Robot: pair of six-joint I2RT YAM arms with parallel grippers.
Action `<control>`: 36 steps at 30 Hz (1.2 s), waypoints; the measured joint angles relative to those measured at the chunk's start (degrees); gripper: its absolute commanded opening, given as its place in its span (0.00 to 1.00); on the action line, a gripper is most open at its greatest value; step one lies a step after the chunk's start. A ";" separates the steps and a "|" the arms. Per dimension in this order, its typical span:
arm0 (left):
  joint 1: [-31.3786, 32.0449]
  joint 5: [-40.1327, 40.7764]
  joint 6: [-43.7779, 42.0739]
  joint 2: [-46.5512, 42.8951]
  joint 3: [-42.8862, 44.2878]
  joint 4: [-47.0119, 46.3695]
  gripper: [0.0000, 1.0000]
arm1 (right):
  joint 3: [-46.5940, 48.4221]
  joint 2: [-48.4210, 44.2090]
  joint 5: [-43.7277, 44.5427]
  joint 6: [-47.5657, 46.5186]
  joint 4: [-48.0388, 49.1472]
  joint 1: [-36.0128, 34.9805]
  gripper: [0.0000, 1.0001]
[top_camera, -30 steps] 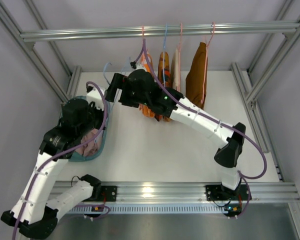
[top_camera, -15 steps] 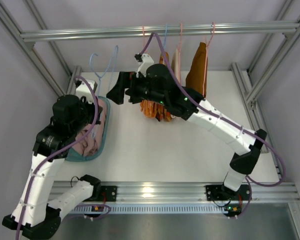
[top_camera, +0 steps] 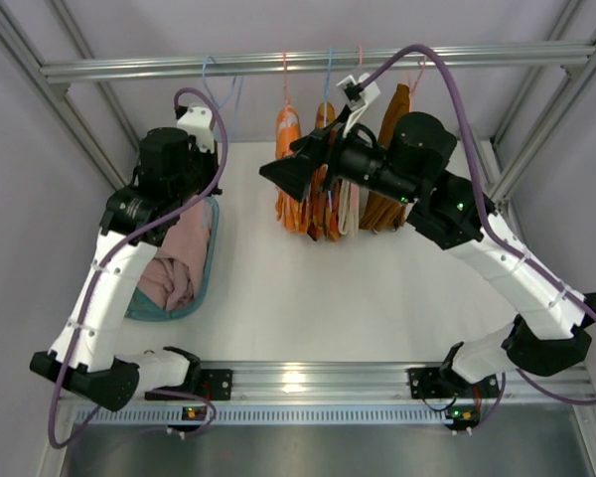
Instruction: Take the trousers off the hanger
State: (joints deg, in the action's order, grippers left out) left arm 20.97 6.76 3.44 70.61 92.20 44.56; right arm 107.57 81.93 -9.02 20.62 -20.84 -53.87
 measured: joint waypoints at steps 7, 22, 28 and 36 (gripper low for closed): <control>0.00 2.58 1.64 6.29 3.96 -2.67 0.00 | -5.62 -3.54 -1.14 1.11 0.24 7.30 1.00; 0.00 3.19 6.05 12.37 4.98 -5.18 0.00 | -12.46 -5.22 -4.66 6.51 0.68 13.55 1.00; 0.00 2.82 7.67 13.35 4.79 -5.51 0.12 | -13.09 -5.38 -4.87 7.50 1.05 14.03 1.00; 0.00 1.62 8.48 13.35 3.37 -5.92 0.46 | -15.37 -6.25 -5.25 7.72 1.53 14.75 0.99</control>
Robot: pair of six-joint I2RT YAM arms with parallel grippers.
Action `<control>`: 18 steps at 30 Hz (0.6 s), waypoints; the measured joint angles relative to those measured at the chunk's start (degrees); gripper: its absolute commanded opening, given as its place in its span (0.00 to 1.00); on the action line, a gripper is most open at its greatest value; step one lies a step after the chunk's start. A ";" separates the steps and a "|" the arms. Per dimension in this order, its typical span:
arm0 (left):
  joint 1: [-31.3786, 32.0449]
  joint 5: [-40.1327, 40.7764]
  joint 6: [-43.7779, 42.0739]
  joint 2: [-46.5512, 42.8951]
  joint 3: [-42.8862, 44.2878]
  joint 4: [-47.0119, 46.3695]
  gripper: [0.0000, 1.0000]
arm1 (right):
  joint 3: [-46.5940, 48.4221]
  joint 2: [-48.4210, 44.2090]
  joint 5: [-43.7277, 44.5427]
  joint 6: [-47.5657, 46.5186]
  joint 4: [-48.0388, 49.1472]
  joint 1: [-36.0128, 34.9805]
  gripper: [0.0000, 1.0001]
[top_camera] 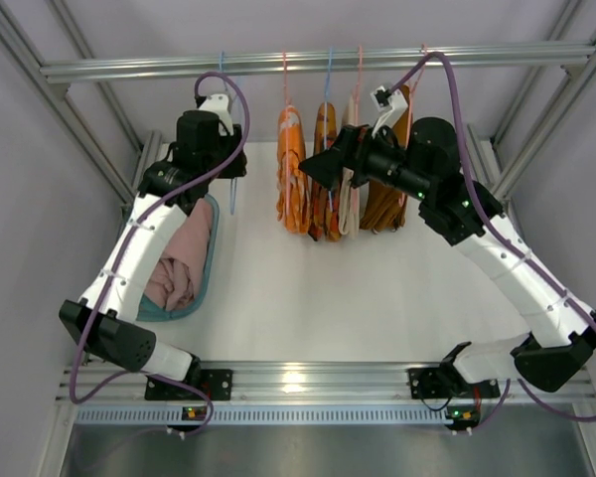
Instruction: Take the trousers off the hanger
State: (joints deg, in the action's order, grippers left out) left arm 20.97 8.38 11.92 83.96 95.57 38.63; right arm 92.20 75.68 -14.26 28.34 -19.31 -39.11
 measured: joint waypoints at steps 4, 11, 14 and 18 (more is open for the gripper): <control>0.00 -0.46 0.00 -1.38 -1.33 -0.66 0.64 | -0.35 -0.02 -0.11 -0.11 0.02 0.24 0.99; 0.00 -1.05 -0.42 -11.80 -2.25 -0.50 0.76 | -4.55 -3.98 0.66 -0.90 0.33 1.79 0.99; -0.09 -3.37 -1.95 -17.90 -2.25 -0.59 0.77 | -8.70 -7.58 0.83 -0.87 0.31 3.56 0.99; -0.20 -12.61 -3.54 -22.77 -1.18 -0.48 0.76 | -12.50 -11.28 0.83 -0.63 0.42 7.17 0.99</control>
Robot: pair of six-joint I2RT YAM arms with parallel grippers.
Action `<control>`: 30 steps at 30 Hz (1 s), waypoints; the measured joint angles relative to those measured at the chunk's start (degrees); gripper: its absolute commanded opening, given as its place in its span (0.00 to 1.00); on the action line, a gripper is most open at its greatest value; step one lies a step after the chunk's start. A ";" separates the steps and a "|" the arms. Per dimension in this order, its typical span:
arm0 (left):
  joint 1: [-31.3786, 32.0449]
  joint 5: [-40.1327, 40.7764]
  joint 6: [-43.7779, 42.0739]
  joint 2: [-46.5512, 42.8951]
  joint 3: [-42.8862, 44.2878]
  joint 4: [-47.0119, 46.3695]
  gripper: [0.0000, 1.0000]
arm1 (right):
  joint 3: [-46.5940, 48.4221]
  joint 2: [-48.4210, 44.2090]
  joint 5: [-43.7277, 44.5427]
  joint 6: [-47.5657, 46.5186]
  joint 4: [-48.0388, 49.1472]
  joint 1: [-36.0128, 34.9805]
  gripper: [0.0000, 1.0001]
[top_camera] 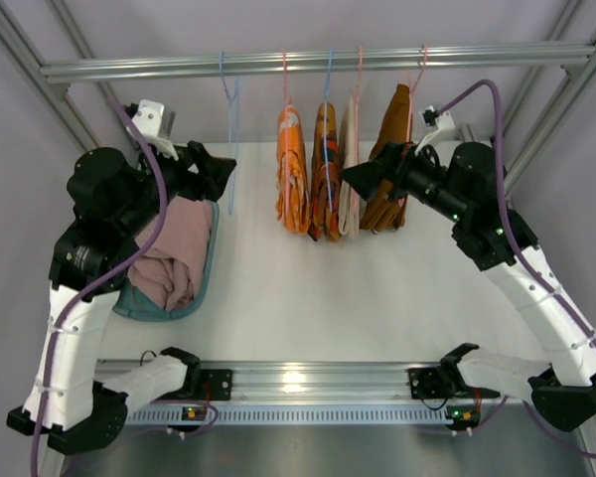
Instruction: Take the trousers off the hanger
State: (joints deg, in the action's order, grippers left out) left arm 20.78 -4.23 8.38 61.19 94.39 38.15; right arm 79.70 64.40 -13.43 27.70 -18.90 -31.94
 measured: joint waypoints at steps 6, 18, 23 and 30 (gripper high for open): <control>0.00 -13.53 1.81 3.48 0.31 -2.08 0.72 | -2.49 -4.70 -0.61 1.33 -0.02 6.12 1.00; 0.13 -22.47 19.23 21.22 0.31 -12.74 0.64 | -7.82 -13.09 -3.30 7.50 0.68 17.16 0.99; 1.11 -23.47 26.71 23.02 0.31 -17.62 0.58 | -8.15 -13.11 -3.98 8.70 0.74 18.25 1.00; 2.27 -25.92 36.65 23.93 -2.95 -25.53 0.53 | -8.79 -13.05 -4.72 9.77 0.94 18.51 0.99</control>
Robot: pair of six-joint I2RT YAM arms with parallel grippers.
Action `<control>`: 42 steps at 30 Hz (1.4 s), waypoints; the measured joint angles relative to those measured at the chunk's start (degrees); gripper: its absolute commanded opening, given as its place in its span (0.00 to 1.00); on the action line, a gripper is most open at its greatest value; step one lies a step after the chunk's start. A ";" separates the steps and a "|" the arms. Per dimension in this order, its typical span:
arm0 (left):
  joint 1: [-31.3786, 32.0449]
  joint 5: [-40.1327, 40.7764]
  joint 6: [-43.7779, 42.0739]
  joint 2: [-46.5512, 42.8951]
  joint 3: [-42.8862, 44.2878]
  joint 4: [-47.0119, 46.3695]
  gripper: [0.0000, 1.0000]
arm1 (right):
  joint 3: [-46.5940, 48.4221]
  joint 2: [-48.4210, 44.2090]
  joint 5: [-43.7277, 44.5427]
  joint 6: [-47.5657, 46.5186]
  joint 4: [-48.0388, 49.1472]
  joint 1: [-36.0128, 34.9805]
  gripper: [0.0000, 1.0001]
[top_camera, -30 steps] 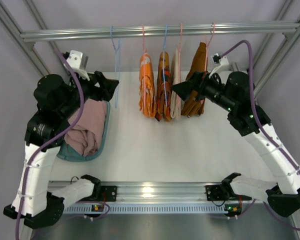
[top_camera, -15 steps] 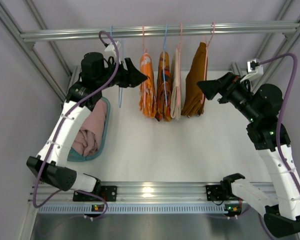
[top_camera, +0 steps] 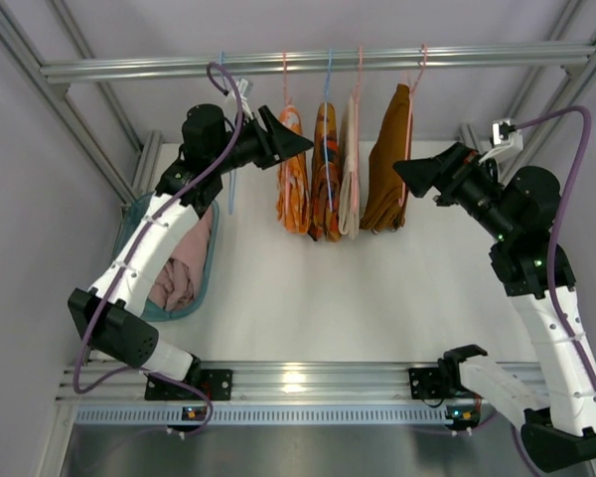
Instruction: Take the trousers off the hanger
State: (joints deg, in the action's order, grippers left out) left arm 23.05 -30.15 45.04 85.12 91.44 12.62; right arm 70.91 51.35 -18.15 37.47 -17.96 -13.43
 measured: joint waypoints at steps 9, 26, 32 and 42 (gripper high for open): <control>0.68 -0.50 6.25 1.31 -3.78 -4.42 0.42 | -0.04 0.09 -0.20 0.28 -0.02 0.22 1.00; -0.22 -2.01 13.07 1.38 -4.28 -5.49 0.00 | -0.85 0.09 -3.43 1.22 1.27 0.26 1.00; -0.55 -1.88 11.87 1.31 -1.86 -2.12 0.00 | -1.18 0.13 -7.04 2.75 4.48 0.35 1.00; -0.57 1.07 7.34 0.63 5.11 2.51 0.00 | -2.69 1.68 -10.56 4.76 7.50 0.37 0.99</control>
State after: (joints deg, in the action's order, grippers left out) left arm 22.48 -29.08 52.38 85.76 96.55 15.14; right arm 68.23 53.04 -28.71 42.24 -10.46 -13.06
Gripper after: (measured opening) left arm 0.058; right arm 0.993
